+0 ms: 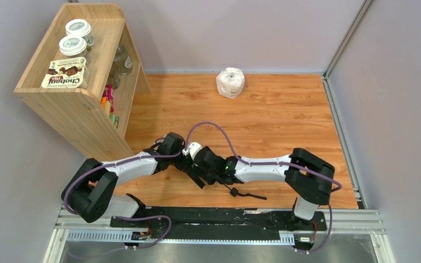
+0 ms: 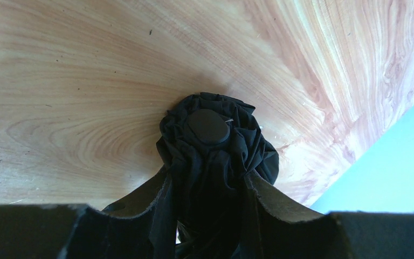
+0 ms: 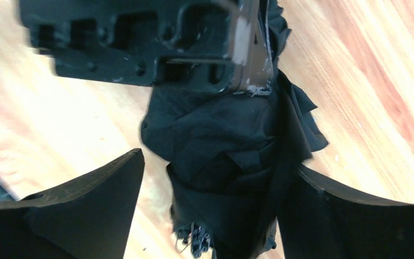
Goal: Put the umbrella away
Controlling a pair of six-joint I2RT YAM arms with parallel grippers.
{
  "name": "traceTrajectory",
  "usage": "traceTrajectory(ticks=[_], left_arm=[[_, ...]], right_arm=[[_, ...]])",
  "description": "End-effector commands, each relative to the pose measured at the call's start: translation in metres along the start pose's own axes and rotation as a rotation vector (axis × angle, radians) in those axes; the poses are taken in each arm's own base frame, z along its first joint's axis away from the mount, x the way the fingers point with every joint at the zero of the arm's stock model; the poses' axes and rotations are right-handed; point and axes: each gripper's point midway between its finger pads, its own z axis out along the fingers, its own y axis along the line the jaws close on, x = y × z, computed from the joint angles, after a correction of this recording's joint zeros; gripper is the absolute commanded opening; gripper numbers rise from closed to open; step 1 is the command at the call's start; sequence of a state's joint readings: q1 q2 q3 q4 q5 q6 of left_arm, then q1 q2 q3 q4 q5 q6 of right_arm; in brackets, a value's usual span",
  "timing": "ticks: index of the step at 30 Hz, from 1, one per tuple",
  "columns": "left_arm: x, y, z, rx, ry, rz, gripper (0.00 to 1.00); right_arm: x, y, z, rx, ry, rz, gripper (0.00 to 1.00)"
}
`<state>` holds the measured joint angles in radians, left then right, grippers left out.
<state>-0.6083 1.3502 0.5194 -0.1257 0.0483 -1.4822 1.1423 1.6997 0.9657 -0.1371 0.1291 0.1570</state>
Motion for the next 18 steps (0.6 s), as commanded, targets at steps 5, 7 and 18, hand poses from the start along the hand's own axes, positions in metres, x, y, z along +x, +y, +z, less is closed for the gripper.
traceTrajectory(ticks=[5, 7, 18], left_arm=[[0.013, 0.096, -0.006, -0.368, 0.034, -0.007, 0.0], [0.014, 0.094, -0.007, -0.361, 0.04, -0.007, 0.0], [0.012, 0.092, -0.006, -0.277, 0.034, 0.076, 0.58]], right_arm=[[0.016, -0.044, 0.02, 0.323, 0.006, -0.133, 0.58], [0.024, -0.045, 0.025, 0.325, 0.029, -0.143, 0.33], [0.05, -0.031, 0.03, -0.036, 0.035, 0.01, 0.0]])
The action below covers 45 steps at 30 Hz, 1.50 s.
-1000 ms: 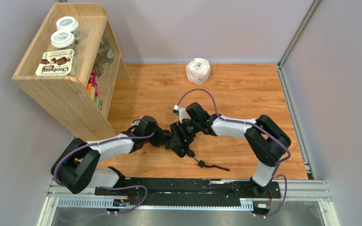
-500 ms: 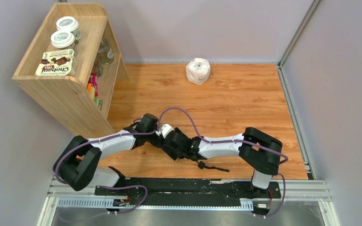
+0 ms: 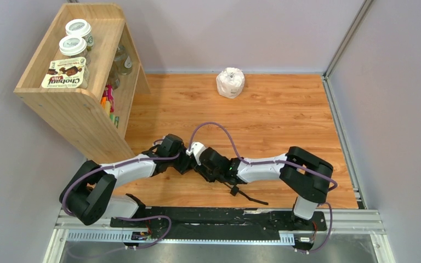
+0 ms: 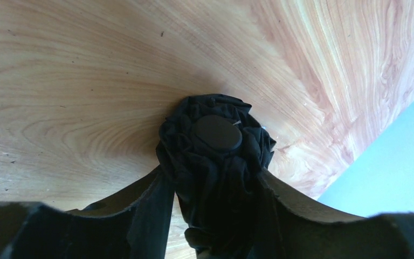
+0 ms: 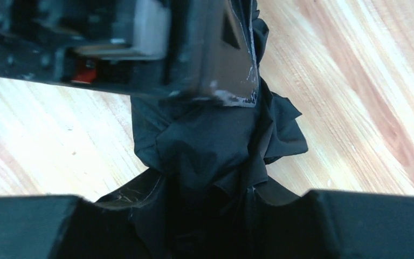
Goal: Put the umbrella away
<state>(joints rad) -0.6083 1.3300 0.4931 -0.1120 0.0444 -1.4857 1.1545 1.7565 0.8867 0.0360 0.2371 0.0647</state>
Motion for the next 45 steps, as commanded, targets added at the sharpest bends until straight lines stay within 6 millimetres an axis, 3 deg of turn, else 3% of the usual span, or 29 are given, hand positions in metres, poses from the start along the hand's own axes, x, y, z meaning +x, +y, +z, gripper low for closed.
traceTrajectory(ticks=[1, 4, 11, 13, 16, 20, 21, 23, 25, 26, 29, 32, 33, 36, 37, 42, 45], left_arm=[[0.01, 0.086, -0.006, -0.29, 0.032, 0.09, 0.6], [0.009, 0.09, -0.008, -0.317, 0.032, 0.116, 0.7], [0.012, 0.095, 0.001, -0.335, 0.021, 0.156, 0.68], [0.013, 0.098, 0.004, -0.341, 0.018, 0.155, 0.55], [0.014, 0.086, 0.009, -0.255, 0.015, 0.152, 0.22], [0.008, 0.067, 0.003, -0.161, -0.027, 0.137, 0.0], [0.006, 0.066, -0.001, -0.16, -0.037, 0.132, 0.0], [0.001, 0.052, -0.008, -0.104, -0.068, 0.118, 0.0], [-0.004, 0.035, -0.019, -0.027, -0.103, 0.115, 0.0], [-0.009, 0.022, -0.026, 0.033, -0.134, 0.11, 0.0], [-0.022, -0.026, -0.048, 0.25, -0.216, 0.126, 0.0], [-0.037, -0.07, -0.084, 0.479, -0.326, 0.132, 0.0], [-0.042, -0.088, -0.101, 0.572, -0.362, 0.13, 0.0], [-0.054, -0.12, -0.139, 0.72, -0.484, 0.207, 0.0], [-0.057, -0.136, -0.161, 0.808, -0.526, 0.225, 0.0], [-0.059, -0.174, -0.235, 1.073, -0.699, 0.367, 0.0], [-0.041, -0.192, -0.279, 1.251, -0.766, 0.537, 0.0]], right_arm=[[0.036, -0.002, 0.005, -0.212, 0.076, 0.14, 0.0], [0.028, 0.003, 0.002, -0.382, 0.062, 0.266, 0.0], [0.001, 0.019, -0.011, -0.717, 0.017, 0.468, 0.0], [-0.002, 0.024, -0.013, -0.774, 0.02, 0.483, 0.0], [-0.005, 0.031, -0.02, -0.835, 0.047, 0.5, 0.0], [-0.013, 0.026, -0.03, -0.838, 0.062, 0.559, 0.0], [-0.015, 0.024, -0.033, -0.827, 0.073, 0.573, 0.0], [-0.017, 0.018, -0.039, -0.778, 0.11, 0.598, 0.21], [-0.028, 0.008, -0.048, -0.707, 0.112, 0.588, 0.5], [-0.029, 0.002, -0.056, -0.657, 0.127, 0.603, 0.59], [-0.058, -0.016, -0.091, -0.562, 0.06, 0.6, 0.81], [-0.086, -0.038, -0.13, -0.45, -0.038, 0.592, 1.0], [-0.093, -0.044, -0.143, -0.419, -0.07, 0.591, 1.0], [-0.119, -0.061, -0.184, -0.348, -0.22, 0.615, 1.0], [-0.127, -0.065, -0.197, -0.339, -0.264, 0.624, 1.0], [-0.145, -0.075, -0.236, -0.322, -0.383, 0.642, 1.0], [-0.154, -0.078, -0.251, -0.345, -0.425, 0.646, 0.99]])
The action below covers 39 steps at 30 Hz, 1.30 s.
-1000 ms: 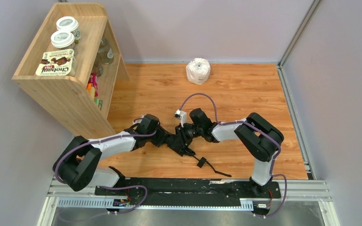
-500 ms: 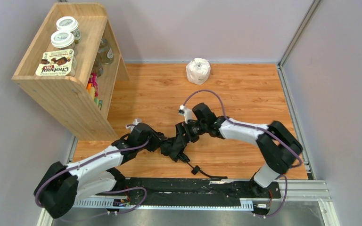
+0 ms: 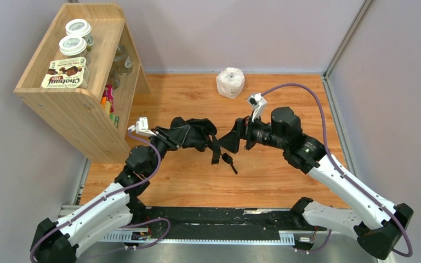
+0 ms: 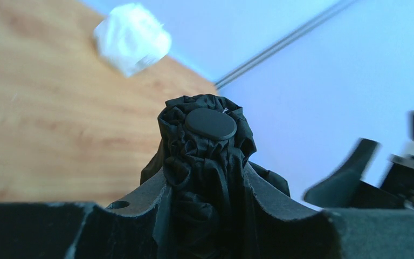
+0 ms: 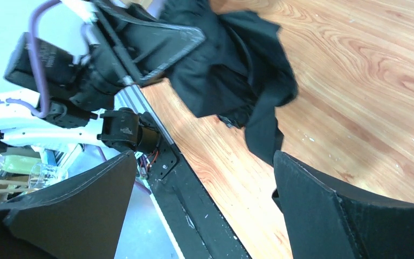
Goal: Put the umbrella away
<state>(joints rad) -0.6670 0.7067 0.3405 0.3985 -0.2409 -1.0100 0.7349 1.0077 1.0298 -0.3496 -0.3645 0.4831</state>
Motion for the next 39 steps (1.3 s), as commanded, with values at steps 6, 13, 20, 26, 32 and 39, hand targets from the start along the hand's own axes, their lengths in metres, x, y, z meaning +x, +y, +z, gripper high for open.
traceTrajectory(ticks=[6, 13, 20, 26, 32, 39], left_arm=[[-0.073, -0.175, -0.05, 0.706, -0.237, 0.335, 0.0], [-0.075, -0.193, -0.062, 0.777, -0.228, 0.416, 0.0], [-0.079, -0.202, -0.064, 0.784, -0.225, 0.501, 0.0], [-0.078, -0.208, -0.068, 0.816, -0.22, 0.525, 0.0], [-0.072, -0.207, -0.07, 0.833, -0.197, 0.522, 0.0], [-0.073, -0.199, -0.076, 0.822, -0.22, 0.552, 0.0]], right_arm=[[-0.02, 0.009, -0.017, -0.09, 0.006, 0.012, 0.8], [-0.036, 0.025, -0.024, -0.077, -0.104, -0.084, 0.66], [-0.036, 0.033, -0.032, -0.063, -0.172, -0.029, 0.63], [-0.048, 0.035, -0.015, -0.077, -0.244, 0.079, 0.54], [-0.069, 0.034, -0.004, -0.039, -0.265, 0.064, 0.55], [-0.066, 0.073, -0.005, -0.193, -0.126, 0.066, 0.09]])
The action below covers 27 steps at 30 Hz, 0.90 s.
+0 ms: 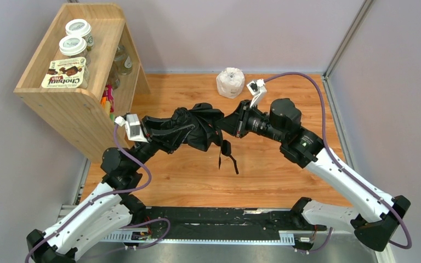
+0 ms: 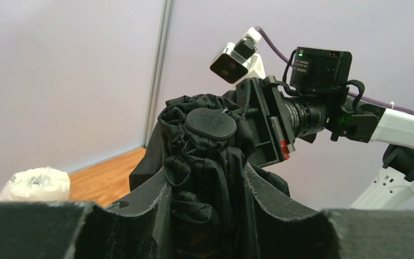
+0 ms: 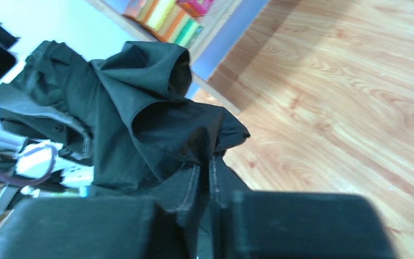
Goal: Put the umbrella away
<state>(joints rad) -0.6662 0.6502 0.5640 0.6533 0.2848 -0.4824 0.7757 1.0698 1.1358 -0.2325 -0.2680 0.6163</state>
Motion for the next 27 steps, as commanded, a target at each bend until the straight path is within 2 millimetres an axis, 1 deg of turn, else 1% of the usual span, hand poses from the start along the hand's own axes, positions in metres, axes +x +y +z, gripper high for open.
traceTrajectory(ticks=[1, 2, 3, 4, 5, 6, 7, 9, 10, 11, 12, 13, 14, 15, 16, 17, 18, 19, 20, 21, 22, 24, 25, 26, 27], left_arm=[[-0.037, -0.011, -0.005, 0.024, -0.119, 0.098, 0.0], [-0.04, -0.011, -0.008, 0.016, -0.123, 0.115, 0.0], [-0.037, -0.005, -0.008, -0.008, -0.112, 0.14, 0.0], [-0.039, -0.004, -0.009, -0.017, -0.115, 0.164, 0.0], [-0.037, -0.002, -0.009, -0.027, -0.107, 0.176, 0.0], [-0.041, 0.0, -0.009, -0.036, -0.113, 0.202, 0.0], [-0.039, 0.003, -0.009, -0.05, -0.105, 0.216, 0.0], [-0.045, 0.01, -0.008, -0.085, -0.122, 0.259, 0.0], [-0.045, 0.017, -0.008, -0.116, -0.131, 0.276, 0.0], [-0.055, 0.016, -0.006, -0.116, -0.171, 0.294, 0.0], [-0.054, 0.023, -0.003, -0.141, -0.172, 0.306, 0.0], [-0.059, 0.024, -0.001, -0.146, -0.189, 0.316, 0.0], [-0.061, 0.031, 0.004, -0.179, -0.191, 0.328, 0.0], [-0.068, 0.03, 0.007, -0.179, -0.219, 0.333, 0.0], [-0.072, 0.034, 0.011, -0.192, -0.242, 0.345, 0.0], [-0.071, 0.042, 0.016, -0.225, -0.245, 0.344, 0.0], [-0.079, 0.045, 0.016, -0.249, -0.281, 0.346, 0.0], [-0.081, 0.055, 0.02, -0.296, -0.294, 0.329, 0.0], [-0.091, 0.054, 0.02, -0.3, -0.344, 0.323, 0.0], [-0.093, 0.065, 0.023, -0.354, -0.371, 0.272, 0.0], [-0.1, 0.067, 0.024, -0.365, -0.407, 0.246, 0.0], [-0.108, 0.071, 0.028, -0.385, -0.473, 0.164, 0.0], [-0.113, 0.072, 0.029, -0.388, -0.51, 0.09, 0.0], [-0.115, 0.072, 0.031, -0.384, -0.529, 0.043, 0.0], [-0.118, 0.074, 0.032, -0.392, -0.559, -0.055, 0.0]], right_arm=[[-0.009, 0.05, -0.016, -0.175, 0.061, 0.02, 0.0], [-0.009, 0.06, -0.021, -0.214, 0.087, 0.027, 0.0], [-0.01, 0.069, -0.026, -0.249, 0.119, 0.036, 0.0], [-0.01, 0.078, -0.032, -0.288, 0.155, 0.053, 0.0], [-0.013, 0.084, -0.037, -0.308, 0.174, 0.07, 0.0], [-0.016, 0.093, -0.043, -0.346, 0.19, 0.088, 0.0], [-0.021, 0.105, -0.048, -0.395, 0.208, 0.114, 0.0], [-0.035, 0.135, -0.058, -0.546, 0.232, 0.16, 0.0], [-0.039, 0.148, -0.062, -0.616, 0.244, 0.2, 0.0], [-0.049, 0.162, -0.067, -0.693, 0.233, 0.245, 0.0], [-0.055, 0.173, -0.071, -0.755, 0.242, 0.295, 0.0], [-0.061, 0.179, -0.072, -0.798, 0.243, 0.332, 0.0], [-0.068, 0.185, -0.074, -0.833, 0.233, 0.37, 0.0], [-0.072, 0.189, -0.072, -0.849, 0.239, 0.404, 0.0], [-0.079, 0.195, -0.073, -0.875, 0.238, 0.453, 0.0], [-0.084, 0.198, -0.072, -0.904, 0.223, 0.496, 0.0], [-0.086, 0.198, -0.069, -0.922, 0.203, 0.53, 0.0], [-0.086, 0.197, -0.064, -0.924, 0.179, 0.551, 0.0], [-0.081, 0.193, -0.055, -0.908, 0.161, 0.567, 0.0], [-0.076, 0.186, -0.046, -0.889, 0.137, 0.569, 0.0], [-0.07, 0.181, -0.038, -0.879, 0.107, 0.557, 0.0], [-0.058, 0.168, -0.023, -0.855, 0.067, 0.485, 0.0], [-0.05, 0.161, -0.014, -0.828, 0.06, 0.444, 0.0], [-0.043, 0.155, -0.007, -0.811, 0.039, 0.366, 0.0], [-0.035, 0.146, 0.003, -0.775, 0.036, 0.29, 0.0]])
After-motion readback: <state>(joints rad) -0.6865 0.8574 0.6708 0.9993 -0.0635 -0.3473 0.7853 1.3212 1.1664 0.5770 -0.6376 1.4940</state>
